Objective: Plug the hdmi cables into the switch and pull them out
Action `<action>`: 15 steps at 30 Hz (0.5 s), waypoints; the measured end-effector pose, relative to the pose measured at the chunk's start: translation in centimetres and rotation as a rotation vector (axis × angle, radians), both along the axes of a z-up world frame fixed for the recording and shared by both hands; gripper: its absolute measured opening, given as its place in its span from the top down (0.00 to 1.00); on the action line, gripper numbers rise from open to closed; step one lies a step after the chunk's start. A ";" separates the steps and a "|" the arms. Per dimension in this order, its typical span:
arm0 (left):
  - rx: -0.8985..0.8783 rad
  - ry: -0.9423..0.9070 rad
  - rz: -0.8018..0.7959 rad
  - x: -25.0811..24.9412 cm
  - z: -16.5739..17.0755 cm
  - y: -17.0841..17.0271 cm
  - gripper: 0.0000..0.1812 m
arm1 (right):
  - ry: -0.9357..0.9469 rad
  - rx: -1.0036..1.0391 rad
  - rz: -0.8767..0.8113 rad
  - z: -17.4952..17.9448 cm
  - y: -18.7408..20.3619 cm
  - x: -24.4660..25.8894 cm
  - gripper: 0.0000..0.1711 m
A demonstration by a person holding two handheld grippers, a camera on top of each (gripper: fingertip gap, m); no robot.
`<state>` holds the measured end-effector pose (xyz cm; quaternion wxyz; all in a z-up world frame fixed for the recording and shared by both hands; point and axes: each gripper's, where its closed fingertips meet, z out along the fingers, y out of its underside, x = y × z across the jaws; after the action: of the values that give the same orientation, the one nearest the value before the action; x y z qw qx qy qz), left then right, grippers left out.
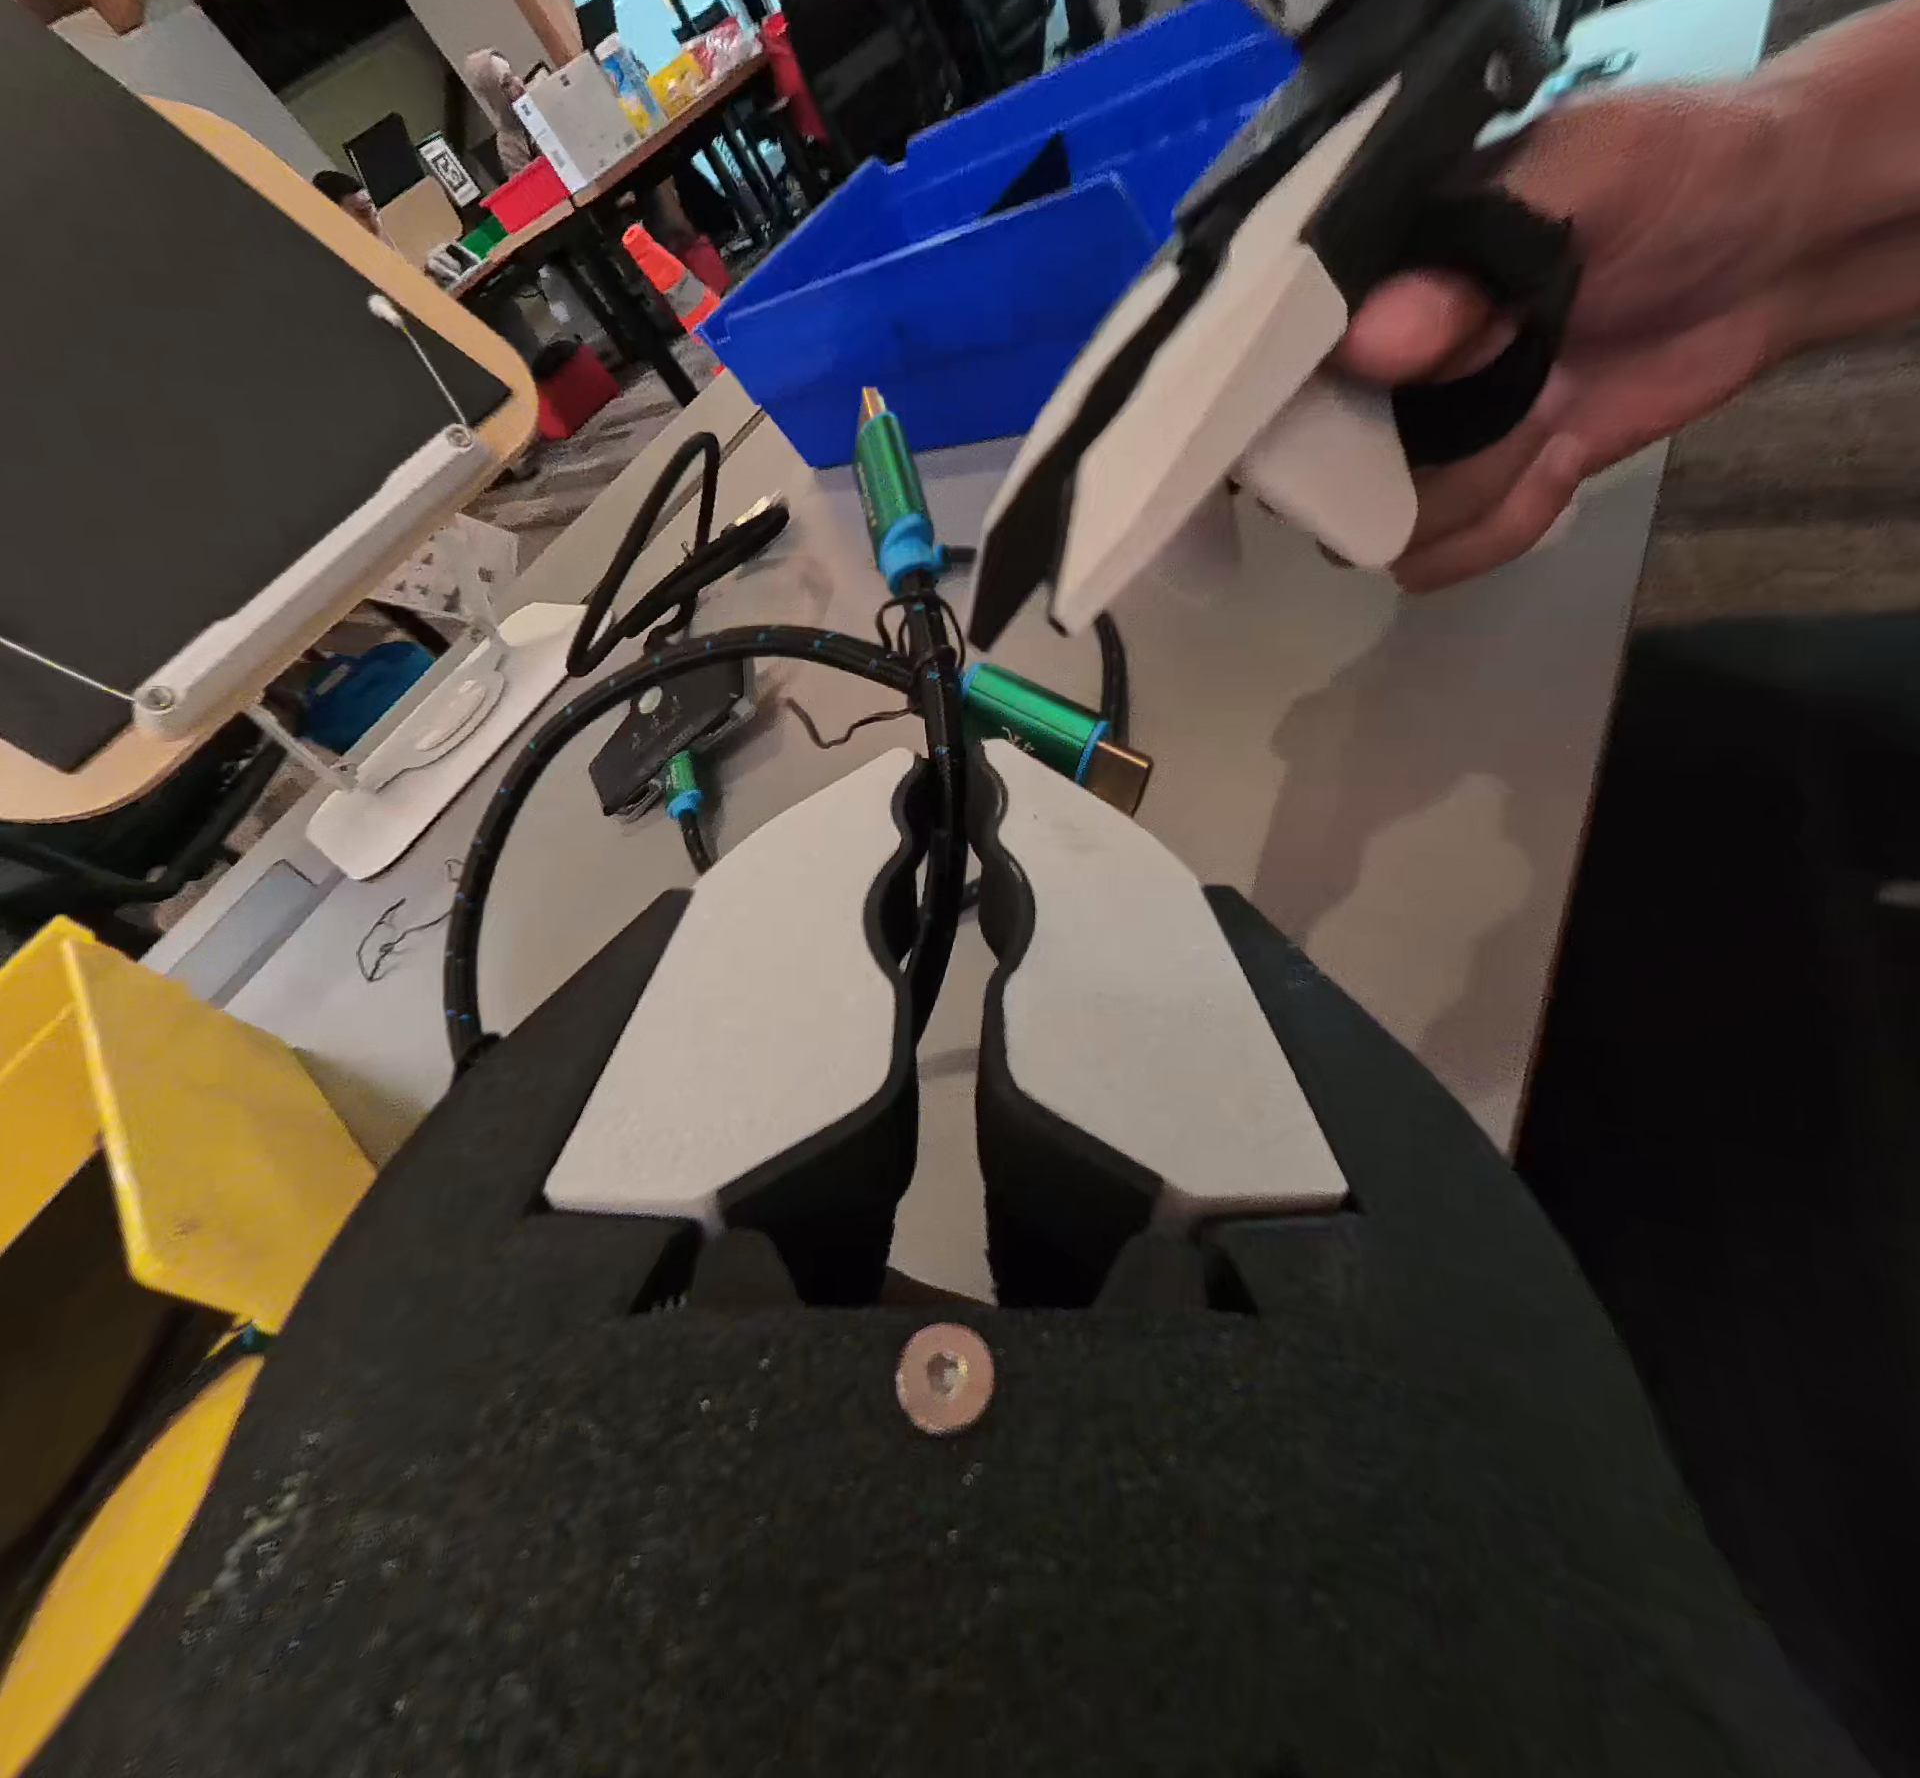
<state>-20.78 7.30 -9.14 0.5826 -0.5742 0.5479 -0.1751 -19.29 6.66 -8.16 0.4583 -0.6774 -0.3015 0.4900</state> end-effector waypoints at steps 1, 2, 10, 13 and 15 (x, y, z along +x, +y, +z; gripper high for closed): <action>0.012 0.020 0.012 0.0 -0.3 0.1 0.97 | -0.007 0.003 -0.039 0.0 0.4 0.1 0.83; 0.020 0.034 0.023 0.1 -0.6 0.1 0.97 | -0.021 0.012 -0.084 -0.1 0.9 0.2 0.83; 0.001 0.043 0.060 0.2 -0.9 0.3 0.97 | -0.087 0.035 -0.158 -0.8 1.8 0.2 0.96; -0.023 0.031 0.058 0.1 -0.9 0.4 0.97 | -0.101 0.056 -0.168 -0.8 1.8 0.2 0.99; -0.045 0.022 0.051 0.1 -0.9 0.3 0.97 | -0.103 0.058 -0.161 -0.8 1.7 0.2 1.00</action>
<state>-20.66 7.60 -10.07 0.5678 -0.6027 0.5355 -0.1660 -19.09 8.40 -8.98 0.4994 -0.7103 -0.2833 0.4072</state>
